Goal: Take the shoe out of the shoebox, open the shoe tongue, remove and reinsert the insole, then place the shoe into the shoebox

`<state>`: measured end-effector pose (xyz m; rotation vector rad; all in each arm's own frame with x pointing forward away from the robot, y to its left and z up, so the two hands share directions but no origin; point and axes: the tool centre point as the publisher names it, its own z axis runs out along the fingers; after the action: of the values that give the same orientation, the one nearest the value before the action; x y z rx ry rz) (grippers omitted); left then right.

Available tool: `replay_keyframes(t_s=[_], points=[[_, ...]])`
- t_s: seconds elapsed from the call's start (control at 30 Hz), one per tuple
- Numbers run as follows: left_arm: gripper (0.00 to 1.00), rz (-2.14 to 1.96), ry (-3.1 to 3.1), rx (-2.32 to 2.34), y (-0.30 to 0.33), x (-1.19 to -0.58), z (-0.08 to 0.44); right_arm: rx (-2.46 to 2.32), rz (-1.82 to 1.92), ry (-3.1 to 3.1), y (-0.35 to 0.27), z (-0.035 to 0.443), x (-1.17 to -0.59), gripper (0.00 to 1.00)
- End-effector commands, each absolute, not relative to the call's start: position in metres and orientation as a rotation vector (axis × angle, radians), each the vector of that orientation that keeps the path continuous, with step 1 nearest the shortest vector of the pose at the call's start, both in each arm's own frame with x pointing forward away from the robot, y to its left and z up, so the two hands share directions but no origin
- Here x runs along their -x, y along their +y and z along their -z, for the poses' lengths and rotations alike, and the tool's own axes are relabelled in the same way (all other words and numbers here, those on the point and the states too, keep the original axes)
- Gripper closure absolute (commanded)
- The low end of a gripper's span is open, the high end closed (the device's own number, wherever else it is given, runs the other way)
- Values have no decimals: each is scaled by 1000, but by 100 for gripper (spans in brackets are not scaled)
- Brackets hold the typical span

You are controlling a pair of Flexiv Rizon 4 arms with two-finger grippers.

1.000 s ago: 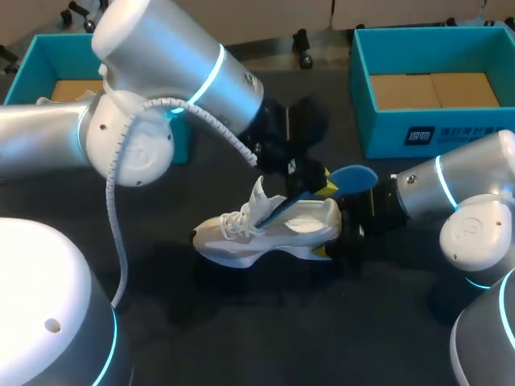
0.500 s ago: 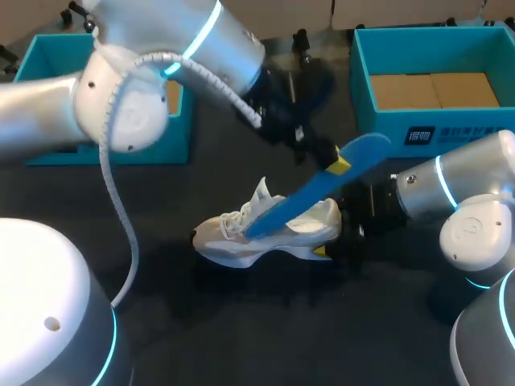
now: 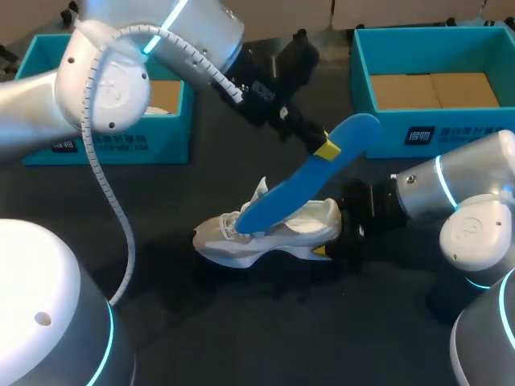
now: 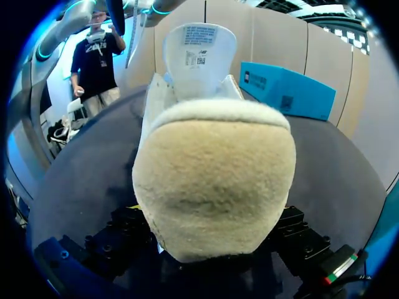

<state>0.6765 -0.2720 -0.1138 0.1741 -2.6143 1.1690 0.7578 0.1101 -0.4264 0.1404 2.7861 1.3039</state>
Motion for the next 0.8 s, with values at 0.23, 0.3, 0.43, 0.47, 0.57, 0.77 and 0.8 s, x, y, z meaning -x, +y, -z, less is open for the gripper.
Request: replay_keyframes(t_s=[0.23, 0.3, 0.43, 0.47, 0.57, 0.77, 0.8], points=[[100, -1172, -2600, -213, -268, -680, 111, -142, -1300, 2786, 112, 429, -757, 100], [100, -1197, -2555, -303, -264, -683, 101, -142, -1300, 2786, 112, 429, -757, 100], [100, -1206, -2478, -456, -260, -687, 84, -142, -1300, 2786, 112, 429, -757, 100], [100, -1203, -2463, -480, -259, -687, 81, -142, -1300, 2786, 112, 429, -757, 100], [100, -1224, -2418, -520, -258, -685, 74, -142, -1300, 2786, 112, 429, -757, 100], [100, -1243, -2285, -622, -256, -681, 57, -142, -1300, 2786, 112, 429, -757, 100], [100, -1259, -2264, -633, -255, -681, 54, -142, -1300, 2786, 112, 429, -757, 100]])
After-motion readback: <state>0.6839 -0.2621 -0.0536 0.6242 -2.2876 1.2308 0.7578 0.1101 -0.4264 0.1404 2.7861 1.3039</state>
